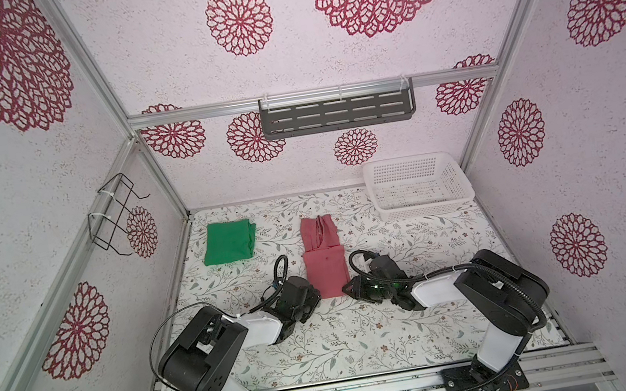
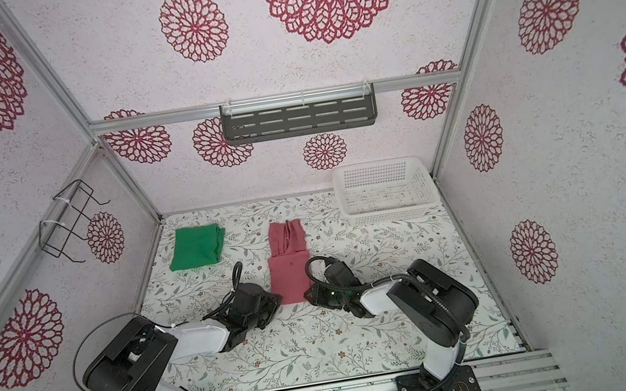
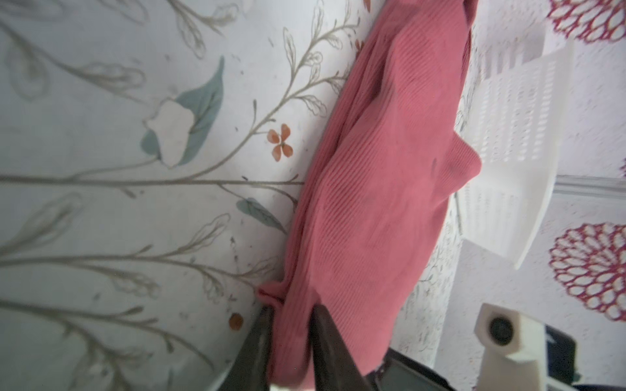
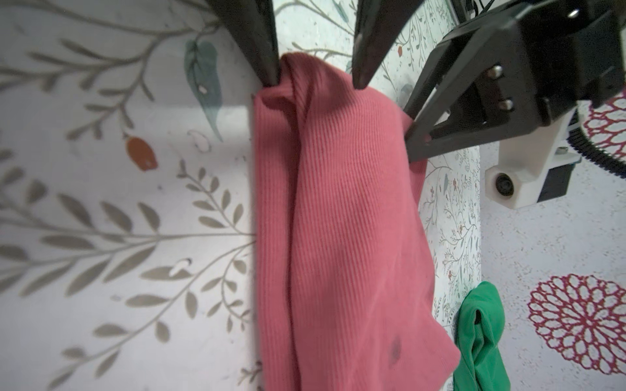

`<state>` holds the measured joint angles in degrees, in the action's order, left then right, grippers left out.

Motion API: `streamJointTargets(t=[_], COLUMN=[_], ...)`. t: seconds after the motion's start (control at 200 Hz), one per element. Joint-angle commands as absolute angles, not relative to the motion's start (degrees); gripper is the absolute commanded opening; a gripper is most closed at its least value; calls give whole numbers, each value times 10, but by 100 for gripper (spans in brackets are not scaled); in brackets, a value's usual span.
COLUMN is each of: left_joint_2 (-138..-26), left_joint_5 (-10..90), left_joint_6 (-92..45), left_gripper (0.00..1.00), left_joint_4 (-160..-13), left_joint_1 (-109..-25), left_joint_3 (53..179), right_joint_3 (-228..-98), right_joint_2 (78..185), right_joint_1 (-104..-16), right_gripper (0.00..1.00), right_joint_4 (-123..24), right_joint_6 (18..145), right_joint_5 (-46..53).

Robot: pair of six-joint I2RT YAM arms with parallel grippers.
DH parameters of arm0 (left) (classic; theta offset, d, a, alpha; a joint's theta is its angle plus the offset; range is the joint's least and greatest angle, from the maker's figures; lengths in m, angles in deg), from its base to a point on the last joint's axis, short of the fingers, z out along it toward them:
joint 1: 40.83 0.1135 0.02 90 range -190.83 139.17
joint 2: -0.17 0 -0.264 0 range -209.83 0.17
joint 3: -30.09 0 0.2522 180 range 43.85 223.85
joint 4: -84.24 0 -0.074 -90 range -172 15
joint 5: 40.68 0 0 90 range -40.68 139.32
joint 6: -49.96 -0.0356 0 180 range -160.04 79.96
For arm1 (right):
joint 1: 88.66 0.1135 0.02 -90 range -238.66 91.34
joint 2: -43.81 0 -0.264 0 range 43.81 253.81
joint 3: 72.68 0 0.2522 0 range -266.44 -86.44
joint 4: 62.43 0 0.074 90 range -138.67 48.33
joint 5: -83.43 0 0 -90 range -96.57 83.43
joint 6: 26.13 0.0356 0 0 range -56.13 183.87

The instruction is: Fold and stack the tank tops

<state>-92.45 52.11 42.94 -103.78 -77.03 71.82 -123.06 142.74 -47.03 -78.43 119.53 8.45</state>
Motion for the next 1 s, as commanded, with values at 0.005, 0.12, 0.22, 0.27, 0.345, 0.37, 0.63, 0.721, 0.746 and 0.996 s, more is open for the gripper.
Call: streamJointTargets(t=[0.005,0.12,0.22,0.27,0.345,0.37,0.63,0.721,0.746,0.996], left_joint_2=[-947,-932,-913,-904,-887,-881,-803,-773,-764,-671], left_joint_5=[519,522,524,524,527,531,600,632,643,700], left_joint_6=[433,422,409,403,398,398,405,428,433,418], left_gripper=[8,0,0,0,0,0,0,0,0,0], left_joint_4=[-976,-948,-923,-909,-882,-874,-747,-712,-696,-550], left_joint_1=[-768,-768,-769,-770,-780,-785,-882,-930,-944,-993], left_joint_3=[697,704,712,716,721,720,735,743,749,825], right_joint_3=[-1228,-1233,-1235,-1232,-1222,-1219,-1174,-1161,-1159,-1177], right_joint_2=[1444,1432,1414,1402,1379,1370,1250,1193,1177,1035], right_joint_1=[-466,-466,-466,-464,-461,-459,-409,-374,-363,-320], right_gripper=[31,11,0,0,0,0,0,0,0,0], right_joint_4=[-742,-730,-713,-704,-695,-690,-606,-561,-545,-421], right_joint_6=[1203,1200,1194,1193,1193,1193,1181,1184,1186,1173], right_joint_5=[64,61,58,55,52,50,5,-18,-26,-75])
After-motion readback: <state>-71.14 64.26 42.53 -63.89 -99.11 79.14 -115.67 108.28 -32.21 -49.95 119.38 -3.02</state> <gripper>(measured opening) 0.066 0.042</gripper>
